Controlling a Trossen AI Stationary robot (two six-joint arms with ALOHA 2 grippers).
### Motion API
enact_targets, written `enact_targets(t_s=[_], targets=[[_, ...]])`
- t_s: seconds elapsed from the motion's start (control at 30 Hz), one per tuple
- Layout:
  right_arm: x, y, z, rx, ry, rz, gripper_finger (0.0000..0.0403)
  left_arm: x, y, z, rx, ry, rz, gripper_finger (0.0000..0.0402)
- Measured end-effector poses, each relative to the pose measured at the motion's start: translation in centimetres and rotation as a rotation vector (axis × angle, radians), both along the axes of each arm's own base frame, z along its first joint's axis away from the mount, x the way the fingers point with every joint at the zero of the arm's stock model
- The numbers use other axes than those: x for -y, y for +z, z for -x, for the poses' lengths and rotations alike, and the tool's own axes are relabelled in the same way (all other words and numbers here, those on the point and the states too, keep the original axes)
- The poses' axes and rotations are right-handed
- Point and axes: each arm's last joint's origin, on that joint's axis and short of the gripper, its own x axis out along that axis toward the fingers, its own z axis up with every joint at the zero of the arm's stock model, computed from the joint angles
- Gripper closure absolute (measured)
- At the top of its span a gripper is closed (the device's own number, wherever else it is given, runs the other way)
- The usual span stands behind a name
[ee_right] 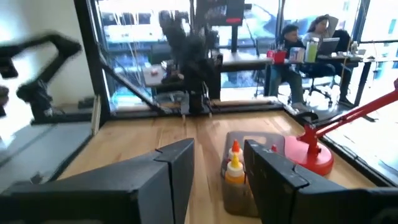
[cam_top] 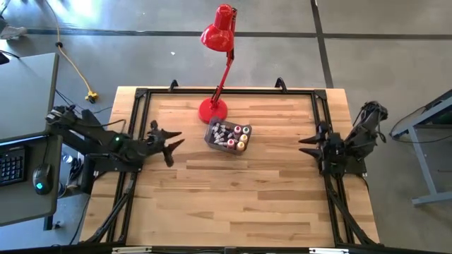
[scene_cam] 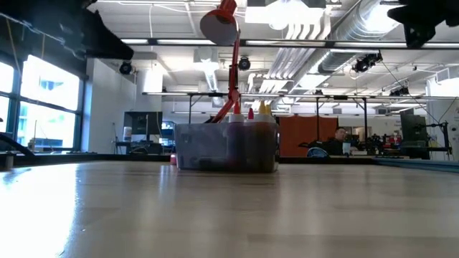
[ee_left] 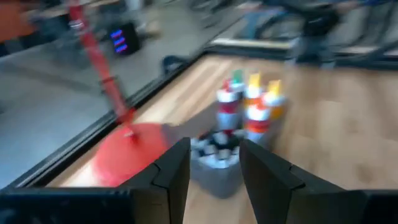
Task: Pick & Place food coloring
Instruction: Return to Home Position
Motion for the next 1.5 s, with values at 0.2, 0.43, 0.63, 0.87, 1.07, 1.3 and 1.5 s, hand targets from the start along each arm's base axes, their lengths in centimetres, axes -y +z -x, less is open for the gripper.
enact_targets(t_s=[0.2,0.43,0.63,0.87,1.07,1.3,1.5], targets=[[0.9,-0.6,0.8,0.055,0.004,0.016,0.0269,-0.3,-2.8,1.9,0.195,-0.27,-0.087,0.0266],[0.8,-1.1,0.7,0.03,-0.038,0.095,0.0269,-1.2,-5.2,3.7,0.336,-0.221,-0.122,0.0266],[0.4,-1.9,0.4,0.009,-0.025,0.119,0.0269,-1.4,-5.5,4.4,0.326,-0.242,-0.11,0.0266],[0.3,-2.3,0.2,-0.005,-0.017,0.11,0.0269,-1.4,-6.4,4.3,0.258,-0.258,-0.097,0.0266],[0.3,-2.2,0.2,-0.004,-0.016,0.108,0.0269,-1.4,-6.3,4.3,0.263,-0.258,-0.089,0.0266],[0.3,-2.2,0.2,-0.003,-0.016,0.108,0.0269,-1.4,-6.3,4.3,0.264,-0.257,-0.088,0.0266],[0.3,-2.2,0.3,-0.003,-0.016,0.108,0.0269,-1.4,-6.4,4.3,0.265,-0.257,-0.087,0.0266]])
